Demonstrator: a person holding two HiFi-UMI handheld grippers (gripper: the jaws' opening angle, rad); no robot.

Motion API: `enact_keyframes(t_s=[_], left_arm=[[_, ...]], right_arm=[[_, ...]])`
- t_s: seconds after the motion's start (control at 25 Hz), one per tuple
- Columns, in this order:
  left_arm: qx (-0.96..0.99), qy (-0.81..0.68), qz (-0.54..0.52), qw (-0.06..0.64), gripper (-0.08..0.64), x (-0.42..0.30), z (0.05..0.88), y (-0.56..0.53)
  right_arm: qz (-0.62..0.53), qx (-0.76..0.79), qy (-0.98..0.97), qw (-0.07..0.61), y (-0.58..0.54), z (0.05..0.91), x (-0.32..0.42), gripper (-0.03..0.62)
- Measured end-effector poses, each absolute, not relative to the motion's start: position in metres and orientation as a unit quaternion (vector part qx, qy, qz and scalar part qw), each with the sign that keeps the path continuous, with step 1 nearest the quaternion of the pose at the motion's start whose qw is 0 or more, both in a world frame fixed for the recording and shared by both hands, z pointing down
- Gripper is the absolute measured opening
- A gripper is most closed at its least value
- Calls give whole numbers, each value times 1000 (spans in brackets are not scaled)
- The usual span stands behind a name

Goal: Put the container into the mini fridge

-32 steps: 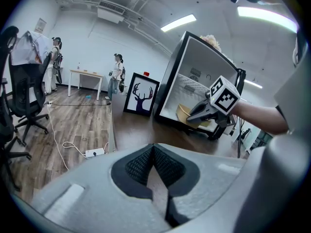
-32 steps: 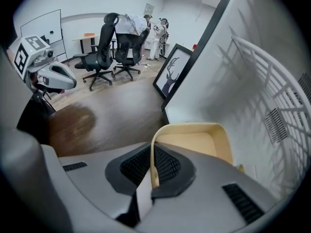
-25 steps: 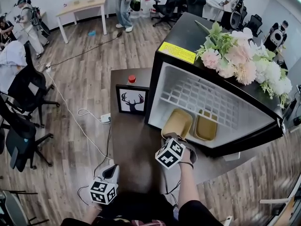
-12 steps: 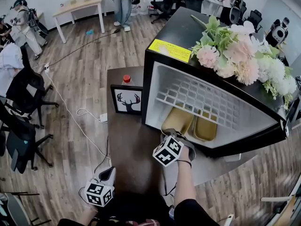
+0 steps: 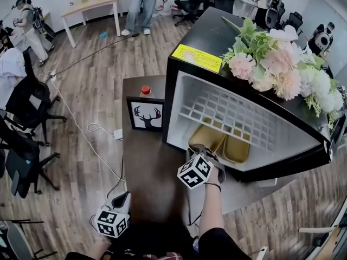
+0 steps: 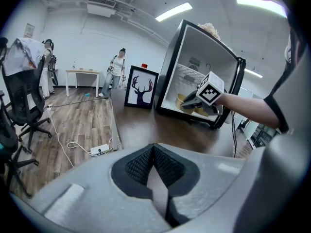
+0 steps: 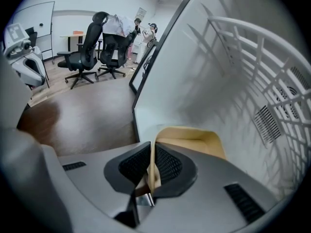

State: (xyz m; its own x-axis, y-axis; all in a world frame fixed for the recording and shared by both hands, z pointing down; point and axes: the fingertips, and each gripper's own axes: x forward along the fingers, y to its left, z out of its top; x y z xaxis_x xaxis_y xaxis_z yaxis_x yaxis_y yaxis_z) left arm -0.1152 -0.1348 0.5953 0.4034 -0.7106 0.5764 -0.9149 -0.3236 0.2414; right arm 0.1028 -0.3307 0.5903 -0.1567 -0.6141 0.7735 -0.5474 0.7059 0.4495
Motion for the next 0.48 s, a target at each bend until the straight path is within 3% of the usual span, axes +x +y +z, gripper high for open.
enact_keyframes(t_s=[0.08, 0.48], left_arm=[[789, -517, 183, 277, 8, -117, 596, -135], [789, -517, 183, 276, 8, -117, 596, -135]], right_arm=[[-30, 387, -762, 518, -332, 589, 102, 51], [-5, 402, -787, 469, -333, 578, 96, 269]])
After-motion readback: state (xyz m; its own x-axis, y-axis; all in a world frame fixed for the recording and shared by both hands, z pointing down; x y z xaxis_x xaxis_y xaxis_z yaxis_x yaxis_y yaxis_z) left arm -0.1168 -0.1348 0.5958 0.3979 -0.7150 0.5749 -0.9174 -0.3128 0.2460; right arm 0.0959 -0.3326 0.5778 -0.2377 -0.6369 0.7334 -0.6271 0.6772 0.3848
